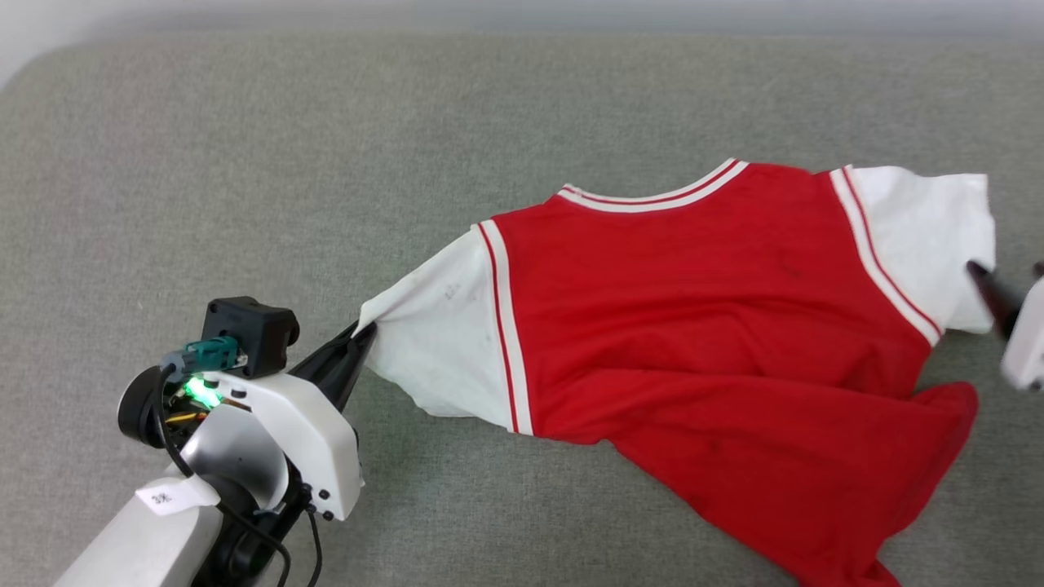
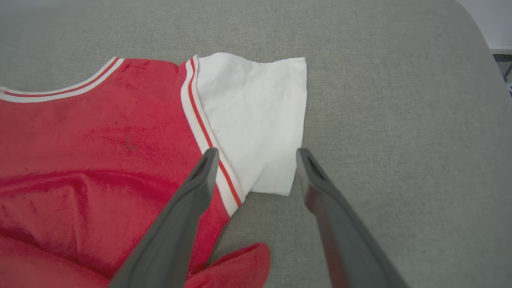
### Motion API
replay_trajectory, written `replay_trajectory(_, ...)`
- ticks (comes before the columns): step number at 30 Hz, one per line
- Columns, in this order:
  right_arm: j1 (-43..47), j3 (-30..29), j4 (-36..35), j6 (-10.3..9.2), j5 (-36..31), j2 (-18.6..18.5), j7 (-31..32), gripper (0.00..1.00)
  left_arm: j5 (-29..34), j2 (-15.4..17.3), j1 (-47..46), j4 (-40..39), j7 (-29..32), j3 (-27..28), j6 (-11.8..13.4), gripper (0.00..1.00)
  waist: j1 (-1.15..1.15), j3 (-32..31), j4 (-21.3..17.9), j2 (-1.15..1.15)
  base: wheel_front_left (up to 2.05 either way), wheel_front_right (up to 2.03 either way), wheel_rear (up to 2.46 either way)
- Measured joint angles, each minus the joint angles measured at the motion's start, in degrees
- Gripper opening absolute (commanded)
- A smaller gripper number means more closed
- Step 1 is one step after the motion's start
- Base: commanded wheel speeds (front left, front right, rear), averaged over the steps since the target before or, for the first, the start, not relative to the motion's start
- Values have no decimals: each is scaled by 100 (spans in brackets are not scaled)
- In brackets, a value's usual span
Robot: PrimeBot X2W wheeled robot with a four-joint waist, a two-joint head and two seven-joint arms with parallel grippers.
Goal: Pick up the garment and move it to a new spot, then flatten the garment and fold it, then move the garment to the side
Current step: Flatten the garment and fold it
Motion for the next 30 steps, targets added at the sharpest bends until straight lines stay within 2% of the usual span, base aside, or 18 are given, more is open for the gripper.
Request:
replay_trajectory(4,-760,-47,296,0,58,-369,1209,100,91,23,-6,-326,45,-40,40,0,0,225,109,0,0,0,0)
replay_trajectory(8,-1520,-10,509,0,3,-666,1759,100,134,4,-86,-688,54,-76,38,0,0,494,235,0,0,0,0)
replay_trajectory(13,-2121,-105,1033,0,-225,-875,1989,100,224,-3,-260,-947,51,-85,38,0,0,861,415,0,0,0,0)
replay_trajectory(21,-2694,-367,1660,0,-728,-1051,1987,100,339,-10,-428,-1071,-30,-78,38,0,0,1328,724,0,0,0,0)
replay_trajectory(30,-2841,-532,2002,-1,-918,-977,1882,100,380,-38,-555,-1124,-88,-85,37,0,1,1588,896,0,0,0,0)
